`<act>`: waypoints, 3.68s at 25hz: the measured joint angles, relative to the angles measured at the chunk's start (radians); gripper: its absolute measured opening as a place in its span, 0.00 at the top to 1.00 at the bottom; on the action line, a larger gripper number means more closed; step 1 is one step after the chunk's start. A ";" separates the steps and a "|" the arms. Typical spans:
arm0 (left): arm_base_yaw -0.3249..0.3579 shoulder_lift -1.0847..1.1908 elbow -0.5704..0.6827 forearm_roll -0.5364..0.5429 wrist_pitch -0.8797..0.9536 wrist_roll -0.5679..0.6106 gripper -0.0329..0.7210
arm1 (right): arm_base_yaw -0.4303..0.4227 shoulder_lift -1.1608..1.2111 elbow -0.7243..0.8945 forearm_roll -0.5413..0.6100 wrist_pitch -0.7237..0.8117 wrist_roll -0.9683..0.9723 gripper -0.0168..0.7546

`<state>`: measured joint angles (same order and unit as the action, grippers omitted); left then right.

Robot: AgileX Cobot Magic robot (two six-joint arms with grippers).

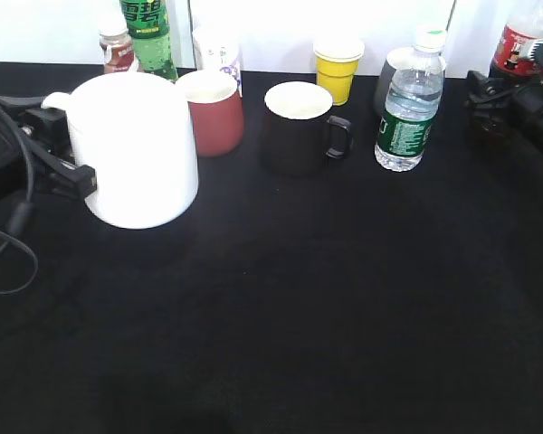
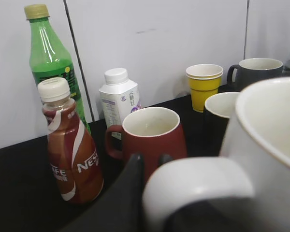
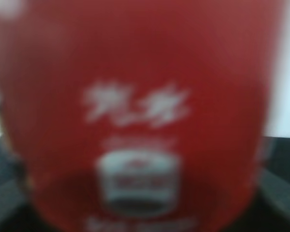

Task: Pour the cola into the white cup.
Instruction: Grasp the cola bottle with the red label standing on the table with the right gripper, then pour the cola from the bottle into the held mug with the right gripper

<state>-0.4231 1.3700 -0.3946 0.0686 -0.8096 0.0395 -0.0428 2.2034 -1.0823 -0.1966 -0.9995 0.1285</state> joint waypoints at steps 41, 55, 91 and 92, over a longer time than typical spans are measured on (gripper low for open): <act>-0.085 0.000 0.000 0.233 -0.016 -0.150 0.88 | 0.486 -0.517 0.296 -0.263 0.081 -0.322 0.48; -0.084 0.000 0.000 0.137 0.086 -0.142 0.88 | 0.486 -0.449 0.278 -0.237 -0.077 -1.133 0.48; -0.084 0.000 0.000 0.165 0.034 -0.138 0.88 | 0.486 -0.449 0.278 -0.165 -0.109 -1.475 0.49; -0.084 0.000 0.000 0.165 0.034 -0.138 0.88 | 0.486 -0.449 0.278 -0.165 -0.111 -1.475 0.49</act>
<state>-0.5068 1.3700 -0.3946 0.2337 -0.7751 -0.0982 0.4429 1.7545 -0.8039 -0.3612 -1.1105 -1.3468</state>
